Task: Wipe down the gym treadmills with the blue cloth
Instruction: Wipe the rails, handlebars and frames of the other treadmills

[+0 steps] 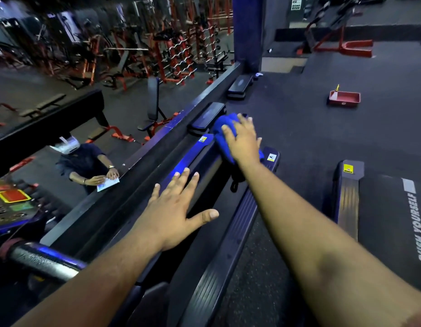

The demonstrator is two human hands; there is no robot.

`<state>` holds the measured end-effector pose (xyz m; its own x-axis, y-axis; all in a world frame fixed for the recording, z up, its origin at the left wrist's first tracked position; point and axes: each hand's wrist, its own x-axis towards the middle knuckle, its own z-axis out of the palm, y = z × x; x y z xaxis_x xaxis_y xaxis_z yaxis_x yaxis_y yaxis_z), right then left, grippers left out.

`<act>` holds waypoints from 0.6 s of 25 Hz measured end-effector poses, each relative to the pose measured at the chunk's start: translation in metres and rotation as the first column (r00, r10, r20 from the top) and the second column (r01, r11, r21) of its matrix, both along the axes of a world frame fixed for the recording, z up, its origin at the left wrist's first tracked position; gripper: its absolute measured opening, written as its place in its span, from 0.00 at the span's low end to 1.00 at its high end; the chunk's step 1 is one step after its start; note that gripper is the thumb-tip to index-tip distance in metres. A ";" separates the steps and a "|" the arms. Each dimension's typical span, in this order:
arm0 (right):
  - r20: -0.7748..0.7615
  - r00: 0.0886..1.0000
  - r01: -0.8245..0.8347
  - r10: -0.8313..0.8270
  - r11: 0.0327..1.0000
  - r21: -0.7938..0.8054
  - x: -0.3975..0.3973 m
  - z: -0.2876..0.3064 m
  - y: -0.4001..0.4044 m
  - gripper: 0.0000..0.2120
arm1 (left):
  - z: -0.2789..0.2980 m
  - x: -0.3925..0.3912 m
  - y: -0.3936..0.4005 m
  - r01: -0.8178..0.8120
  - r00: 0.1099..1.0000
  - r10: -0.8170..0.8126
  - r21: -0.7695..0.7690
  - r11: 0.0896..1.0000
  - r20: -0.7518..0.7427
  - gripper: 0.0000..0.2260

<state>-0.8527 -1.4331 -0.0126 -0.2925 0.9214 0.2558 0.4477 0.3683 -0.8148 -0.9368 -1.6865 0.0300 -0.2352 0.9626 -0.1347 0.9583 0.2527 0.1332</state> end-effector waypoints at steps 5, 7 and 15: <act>-0.395 0.896 0.066 -0.202 0.941 -0.331 -0.010 -0.015 -0.015 0.30 | -0.002 0.000 -0.001 0.001 1.000 -0.001 -0.003 1.000 0.014 0.49; -0.494 0.842 0.003 -0.214 0.920 -0.393 -0.010 -0.037 -0.071 0.31 | -0.002 -0.001 0.000 0.006 1.000 -0.006 0.007 1.000 0.008 0.49; -0.430 0.788 0.058 -0.441 0.748 -0.661 -0.017 -0.026 0.007 0.30 | -0.002 -0.002 0.000 0.003 1.000 -0.003 0.001 1.000 0.006 0.49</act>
<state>-0.8693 -1.4258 -0.0388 -0.0202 0.9452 -0.3260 -0.1255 -0.3259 -0.9370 -0.9384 -1.6860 0.0277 -0.2316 0.9634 -0.1348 0.9581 0.2499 0.1397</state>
